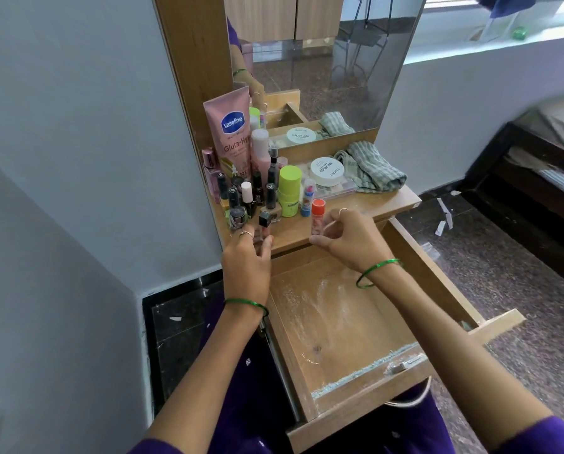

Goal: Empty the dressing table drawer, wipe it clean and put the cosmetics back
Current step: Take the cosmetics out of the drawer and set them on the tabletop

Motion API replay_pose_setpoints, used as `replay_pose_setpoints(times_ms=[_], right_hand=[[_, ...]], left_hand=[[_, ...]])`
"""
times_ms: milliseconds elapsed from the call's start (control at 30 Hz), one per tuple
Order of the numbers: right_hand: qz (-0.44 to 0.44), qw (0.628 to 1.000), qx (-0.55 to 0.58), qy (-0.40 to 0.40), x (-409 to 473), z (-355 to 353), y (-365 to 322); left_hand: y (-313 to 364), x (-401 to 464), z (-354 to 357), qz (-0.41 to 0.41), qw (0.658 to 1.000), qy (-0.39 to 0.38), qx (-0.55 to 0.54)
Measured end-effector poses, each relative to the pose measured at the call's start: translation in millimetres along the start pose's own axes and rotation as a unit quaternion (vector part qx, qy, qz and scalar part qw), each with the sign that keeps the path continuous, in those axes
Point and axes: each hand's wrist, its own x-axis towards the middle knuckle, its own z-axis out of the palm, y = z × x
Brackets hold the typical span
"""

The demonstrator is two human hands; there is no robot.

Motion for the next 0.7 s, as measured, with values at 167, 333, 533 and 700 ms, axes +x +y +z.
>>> replay_pose_setpoints(times_ms=[167,333,533,700], right_hand=[[0.003,0.999,-0.051,0.009,-7,-18,6],[-0.033,0.997,-0.073,0.014,-6,-28,-2],[-0.059,0.996,-0.055,0.046,4,-11,-12],[-0.077,0.996,0.013,0.053,11,-4,-27]], left_hand=[[-2,0,1,0.006,1.000,0.004,0.011],[-1,0,1,0.014,1.000,0.004,0.001],[-1,-1,2,0.028,0.999,0.007,0.014],[0,-3,3,0.030,0.999,0.013,0.024]])
